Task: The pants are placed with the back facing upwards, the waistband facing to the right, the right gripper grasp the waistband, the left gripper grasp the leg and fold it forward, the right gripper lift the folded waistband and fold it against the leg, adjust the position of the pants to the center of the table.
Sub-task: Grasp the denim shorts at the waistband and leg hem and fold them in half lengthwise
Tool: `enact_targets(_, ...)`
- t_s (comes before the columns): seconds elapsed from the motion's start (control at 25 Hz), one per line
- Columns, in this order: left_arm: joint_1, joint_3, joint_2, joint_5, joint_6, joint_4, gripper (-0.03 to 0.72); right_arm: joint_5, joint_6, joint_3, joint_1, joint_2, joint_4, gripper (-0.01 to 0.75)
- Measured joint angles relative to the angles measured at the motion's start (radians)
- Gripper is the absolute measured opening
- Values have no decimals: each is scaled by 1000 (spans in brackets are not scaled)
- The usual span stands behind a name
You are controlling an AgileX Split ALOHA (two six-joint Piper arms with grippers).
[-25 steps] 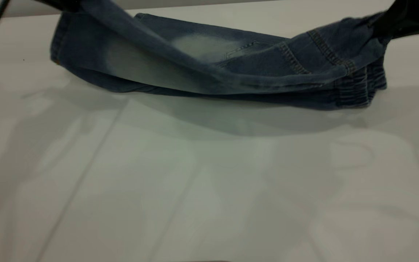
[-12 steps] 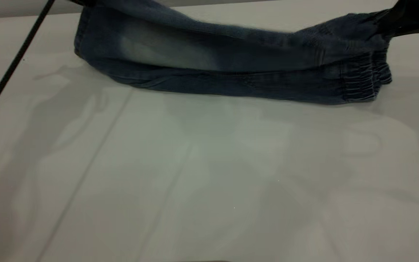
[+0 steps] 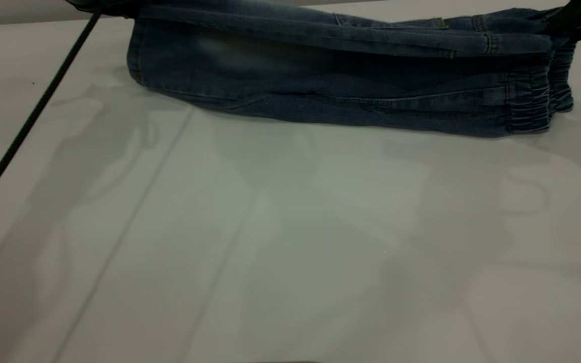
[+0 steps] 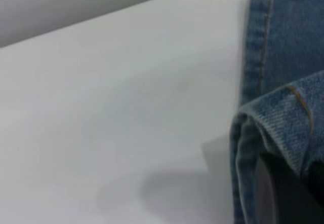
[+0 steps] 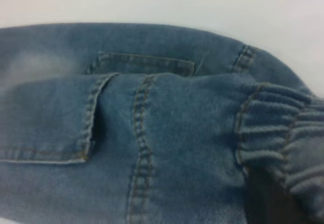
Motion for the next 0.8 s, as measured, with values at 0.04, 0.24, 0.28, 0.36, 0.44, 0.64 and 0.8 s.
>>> enact_targets(0.04, -8, 0, 4, -23, 0, 5, 43, 3, -11, -9, 0, 17, 4, 38)
enact_targets(0.24, -53, -2, 25, -151, 0, 48, 43, 22, -49, -67, -1, 83, 12, 38)
enact_targets(0.28, -58, -2, 33, -174, 0, 71, 43, 22, -56, -79, -1, 92, 12, 38)
enact_targets(0.36, -66, -2, 48, -229, -1, 114, 43, 18, -69, -100, -1, 101, 12, 38)
enact_targets(0.44, -67, -2, 68, -280, -2, 141, 43, 8, -85, -122, -1, 101, 12, 38)
enact_targets(0.64, -67, -2, 127, -413, -4, 162, 49, -30, -100, -142, -1, 101, 12, 53)
enact_targets(0.8, -67, -2, 172, -495, -5, 171, 90, -48, -130, -142, -1, 101, 13, 149)
